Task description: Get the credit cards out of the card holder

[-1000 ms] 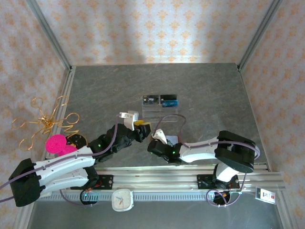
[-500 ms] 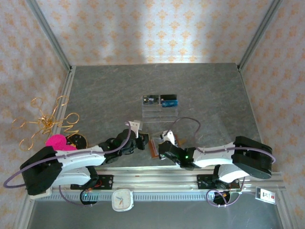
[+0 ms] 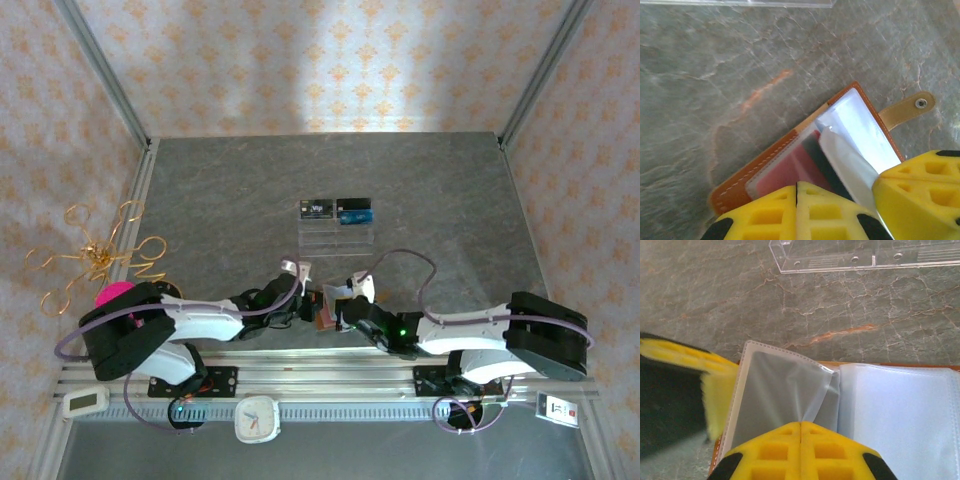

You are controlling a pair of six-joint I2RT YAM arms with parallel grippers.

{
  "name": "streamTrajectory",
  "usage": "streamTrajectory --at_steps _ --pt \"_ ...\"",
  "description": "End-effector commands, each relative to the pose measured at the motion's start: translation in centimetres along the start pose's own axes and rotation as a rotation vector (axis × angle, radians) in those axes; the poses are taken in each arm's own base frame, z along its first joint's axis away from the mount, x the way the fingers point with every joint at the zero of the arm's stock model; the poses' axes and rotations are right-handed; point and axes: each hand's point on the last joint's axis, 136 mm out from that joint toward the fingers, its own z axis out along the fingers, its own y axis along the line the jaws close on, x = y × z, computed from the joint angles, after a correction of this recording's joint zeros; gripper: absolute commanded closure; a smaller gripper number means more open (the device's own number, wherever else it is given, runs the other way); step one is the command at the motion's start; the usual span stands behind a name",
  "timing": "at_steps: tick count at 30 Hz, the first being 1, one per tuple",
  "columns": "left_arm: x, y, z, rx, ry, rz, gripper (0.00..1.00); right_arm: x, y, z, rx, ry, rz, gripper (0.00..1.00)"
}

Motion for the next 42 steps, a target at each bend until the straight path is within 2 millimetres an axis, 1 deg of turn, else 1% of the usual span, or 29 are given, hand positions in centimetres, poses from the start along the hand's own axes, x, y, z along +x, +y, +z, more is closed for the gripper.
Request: streamTrajectory --at_steps 1,3,4,5,8,11,13,15,17,18,20,21,22,24,28,31,34,35,38,42 --pt "-1.6 -3.4 0.2 0.092 -0.034 0.033 0.94 -1.4 0.0 -0.5 -0.001 -0.055 0.060 0.89" --pt "-1.8 -4.3 0.3 0.118 -0.028 0.040 0.92 -1.9 -0.7 -1.1 0.024 -0.079 0.087 0.74" --pt "-1.7 -4.7 0.5 0.129 -0.018 0.044 0.92 -1.9 -1.3 -1.3 0.047 -0.084 0.091 0.69" --pt "-1.6 -5.2 0.7 0.142 -0.006 0.050 0.92 -2.7 -1.5 -2.1 0.045 -0.115 0.112 0.67" --pt "-1.2 -6.5 1.5 0.167 0.033 0.081 0.92 -3.6 -3.0 -3.8 0.074 -0.158 0.143 0.64" --pt "-0.4 -6.9 2.8 0.167 0.082 0.098 0.92 -3.8 -4.1 -5.0 0.077 -0.171 0.175 0.64" --pt "0.1 -6.5 3.8 0.143 0.105 0.101 0.92 -3.6 -4.3 -5.3 0.056 -0.159 0.191 0.67" --pt "-0.1 -5.7 4.0 0.099 0.097 0.103 0.93 -3.2 -4.1 -5.2 0.022 -0.131 0.204 0.71" --pt "-1.4 -5.2 3.1 0.068 0.033 0.093 0.92 -2.6 -3.7 -4.6 -0.025 -0.081 0.209 0.75" --pt "-1.9 -4.9 2.5 0.059 0.003 0.083 0.91 -2.3 -3.6 -4.2 -0.039 -0.057 0.210 0.77" --pt "-2.9 -4.2 1.2 0.051 -0.049 0.061 0.80 -1.8 -3.2 -3.5 -0.067 -0.019 0.196 0.82" --pt "-3.1 -4.0 0.8 0.049 -0.057 0.054 0.77 -1.7 -3.0 -3.2 -0.074 -0.007 0.187 0.83" --pt "-3.1 -3.5 0.5 0.045 -0.055 0.046 0.75 -1.6 -2.7 -2.9 -0.082 0.007 0.177 0.84" --pt "-2.7 -2.9 0.3 0.052 -0.038 0.027 0.73 -1.2 -2.8 -2.2 -0.074 0.034 0.167 0.86" --pt "-1.7 -2.2 0.4 0.077 -0.017 -0.013 0.67 0.1 -4.1 -1.0 -0.022 0.091 0.171 0.91" --pt "-1.3 -1.5 0.6 0.066 -0.009 -0.027 0.66 1.1 -4.7 -0.5 0.001 0.112 0.167 0.93" --pt "-1.0 -1.5 1.0 0.078 0.003 -0.028 0.64 1.6 -4.8 -0.1 0.000 0.126 0.158 0.94" --pt "-0.9 -1.4 1.1 0.072 0.010 -0.023 0.64 2.2 -5.0 0.2 0.012 0.143 0.155 0.95" --pt "-0.6 -1.0 1.5 0.048 0.029 -0.018 0.64 2.9 -5.3 0.7 0.024 0.163 0.157 0.97" --pt "-0.4 -0.3 1.5 0.019 0.027 -0.024 0.64 3.4 -5.4 0.9 0.018 0.173 0.164 0.99"
